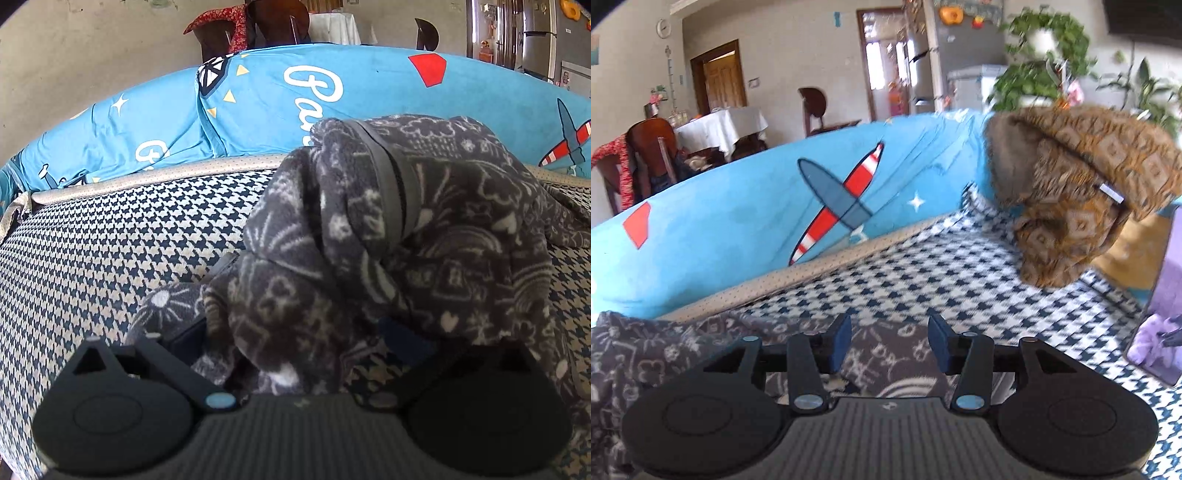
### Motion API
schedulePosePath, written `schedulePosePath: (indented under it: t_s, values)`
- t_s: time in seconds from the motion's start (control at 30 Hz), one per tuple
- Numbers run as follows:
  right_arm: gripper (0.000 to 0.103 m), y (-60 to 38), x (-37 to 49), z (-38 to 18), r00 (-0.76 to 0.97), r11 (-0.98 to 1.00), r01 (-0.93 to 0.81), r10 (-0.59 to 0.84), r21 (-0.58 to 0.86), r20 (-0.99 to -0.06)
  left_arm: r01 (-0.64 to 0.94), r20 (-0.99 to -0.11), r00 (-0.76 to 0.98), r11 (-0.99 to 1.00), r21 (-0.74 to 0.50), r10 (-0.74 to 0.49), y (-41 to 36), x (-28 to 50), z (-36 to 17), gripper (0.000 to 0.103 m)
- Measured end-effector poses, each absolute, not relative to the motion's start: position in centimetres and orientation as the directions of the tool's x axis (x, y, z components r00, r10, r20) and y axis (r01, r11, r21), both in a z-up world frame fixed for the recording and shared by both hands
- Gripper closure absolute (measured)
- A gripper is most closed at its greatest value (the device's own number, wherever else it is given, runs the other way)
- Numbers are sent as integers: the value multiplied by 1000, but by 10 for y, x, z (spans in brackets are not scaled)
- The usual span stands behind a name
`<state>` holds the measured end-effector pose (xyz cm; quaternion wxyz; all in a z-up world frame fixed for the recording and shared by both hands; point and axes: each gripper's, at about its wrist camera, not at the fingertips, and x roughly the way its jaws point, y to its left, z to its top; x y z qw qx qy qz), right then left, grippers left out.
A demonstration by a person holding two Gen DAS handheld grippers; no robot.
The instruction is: Fold clothes
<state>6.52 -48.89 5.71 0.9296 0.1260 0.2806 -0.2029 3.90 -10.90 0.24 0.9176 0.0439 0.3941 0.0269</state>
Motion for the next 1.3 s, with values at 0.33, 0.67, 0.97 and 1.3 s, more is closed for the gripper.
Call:
schedulePosePath:
  t_s: [0.33,0.67,0.97,1.3]
  values:
    - [57,-481,51,45,794,975,144,-13,167,-608,-15,-725,684,995,103,85,-110,42,0,0]
    - [58,-488,85,2,740,960,221,-48,175,-671,-5,-732,677,995,97,75,-112,44,-2,0]
    - [50,-487,90,29,796,899,431,-335,83,-504,-10,-739,671,996,83,68,-111,46,-2,0]
    - [32,-466,97,10,787,941,338,-282,1,-549,-6,-744,666,998,59,48,-109,46,1,0]
